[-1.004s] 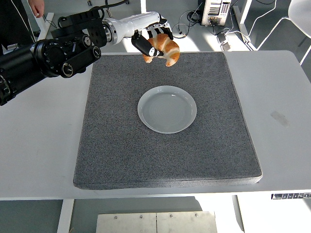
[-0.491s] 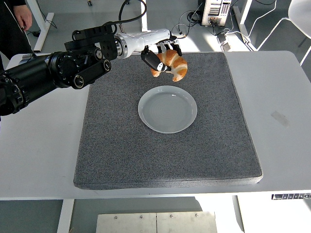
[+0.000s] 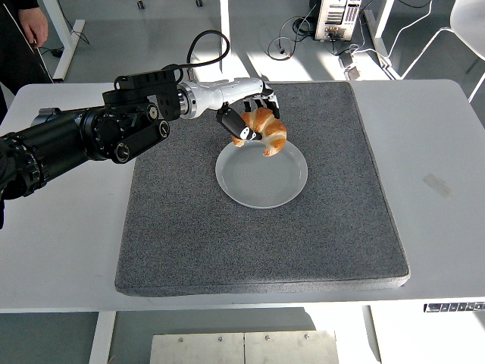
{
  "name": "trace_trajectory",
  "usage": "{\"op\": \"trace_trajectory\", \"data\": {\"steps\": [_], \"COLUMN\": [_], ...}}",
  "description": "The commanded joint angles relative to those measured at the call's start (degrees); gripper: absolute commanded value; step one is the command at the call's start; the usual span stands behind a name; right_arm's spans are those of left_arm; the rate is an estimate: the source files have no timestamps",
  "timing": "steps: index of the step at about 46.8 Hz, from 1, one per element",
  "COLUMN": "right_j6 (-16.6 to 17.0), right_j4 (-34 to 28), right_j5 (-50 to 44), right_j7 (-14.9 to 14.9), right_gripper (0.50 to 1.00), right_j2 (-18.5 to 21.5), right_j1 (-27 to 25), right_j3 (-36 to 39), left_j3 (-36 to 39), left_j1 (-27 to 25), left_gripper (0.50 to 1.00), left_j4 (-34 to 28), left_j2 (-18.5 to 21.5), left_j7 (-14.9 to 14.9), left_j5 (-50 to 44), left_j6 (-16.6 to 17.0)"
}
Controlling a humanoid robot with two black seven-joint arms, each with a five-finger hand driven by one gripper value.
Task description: Place the bread on the plate
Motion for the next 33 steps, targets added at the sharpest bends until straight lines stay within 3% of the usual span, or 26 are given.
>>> {"op": "trace_trajectory", "data": {"steps": [1,7,33], "right_j6": [0.0,0.0,0.0], "right_j4": [0.0,0.0,0.1], "right_j5": [0.0,0.0,0.0], "right_j7": [0.0,0.0,0.0], "right_gripper": [1.0,1.0,1.0], "right_j2": [0.0,0.0,0.0], "right_j1": [0.1,0.0,0.1], "right_j3": [0.0,0.0,0.0], "left_j3": [1.8,2.9,2.9], "left_j1": [0.7,2.9,3.8], "left_gripper": [0.5,0.5,0.5], "left_j4": [0.1,0.5,0.5], "left_j2": [0.0,0.0,0.0], "left_j7": [-0.2,-0.2,0.0], "left_j5": [0.0,0.1,0.2], "left_j6": [0.0,0.3,0.6]}}
